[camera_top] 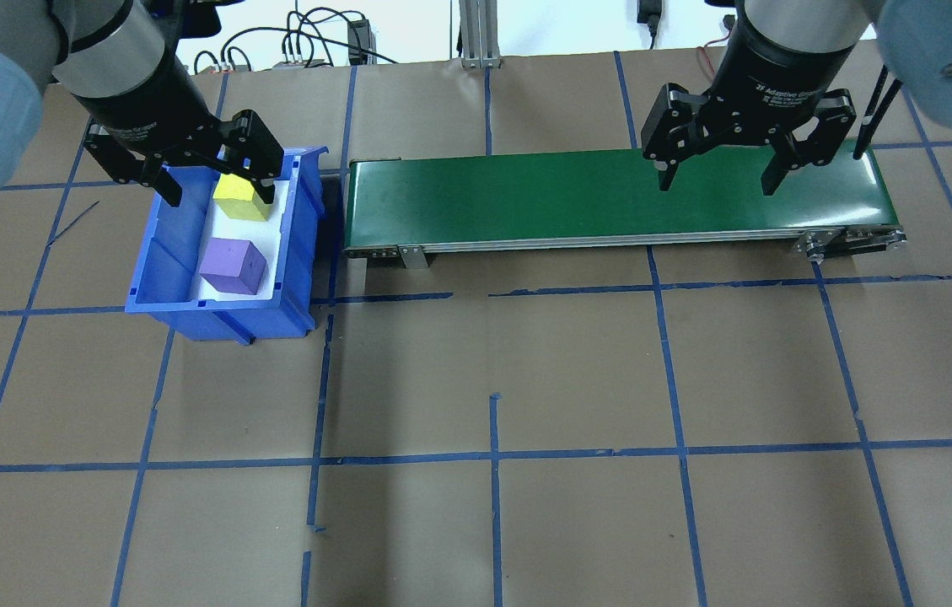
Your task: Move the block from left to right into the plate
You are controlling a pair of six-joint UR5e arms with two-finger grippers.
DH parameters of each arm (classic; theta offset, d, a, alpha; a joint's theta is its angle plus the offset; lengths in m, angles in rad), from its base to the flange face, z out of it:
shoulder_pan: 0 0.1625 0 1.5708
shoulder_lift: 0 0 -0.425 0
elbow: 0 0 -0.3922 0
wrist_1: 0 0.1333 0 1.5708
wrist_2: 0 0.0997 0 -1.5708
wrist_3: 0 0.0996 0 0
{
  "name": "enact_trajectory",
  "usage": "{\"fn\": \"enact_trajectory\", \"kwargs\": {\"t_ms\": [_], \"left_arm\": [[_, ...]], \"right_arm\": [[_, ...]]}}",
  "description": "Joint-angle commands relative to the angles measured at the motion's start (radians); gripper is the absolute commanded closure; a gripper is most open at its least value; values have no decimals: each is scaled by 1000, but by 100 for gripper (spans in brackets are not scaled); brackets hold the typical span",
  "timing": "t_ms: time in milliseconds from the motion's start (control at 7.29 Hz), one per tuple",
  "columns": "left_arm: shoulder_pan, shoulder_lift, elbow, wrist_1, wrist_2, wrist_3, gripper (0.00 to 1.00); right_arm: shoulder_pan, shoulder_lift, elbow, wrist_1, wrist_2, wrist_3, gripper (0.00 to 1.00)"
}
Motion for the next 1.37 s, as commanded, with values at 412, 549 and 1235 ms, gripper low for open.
{"fn": "enact_trajectory", "kwargs": {"t_ms": [412, 549, 1235], "left_arm": [[76, 2, 15, 2, 9, 5, 0], [180, -21, -1, 3, 1, 8, 0], [210, -254, -28, 294, -1, 46, 0]], "right_arm": [[0, 0, 0, 0, 0, 0, 0], [0, 0, 0, 0, -2, 0, 0], [0, 0, 0, 0, 0, 0, 0]]}}
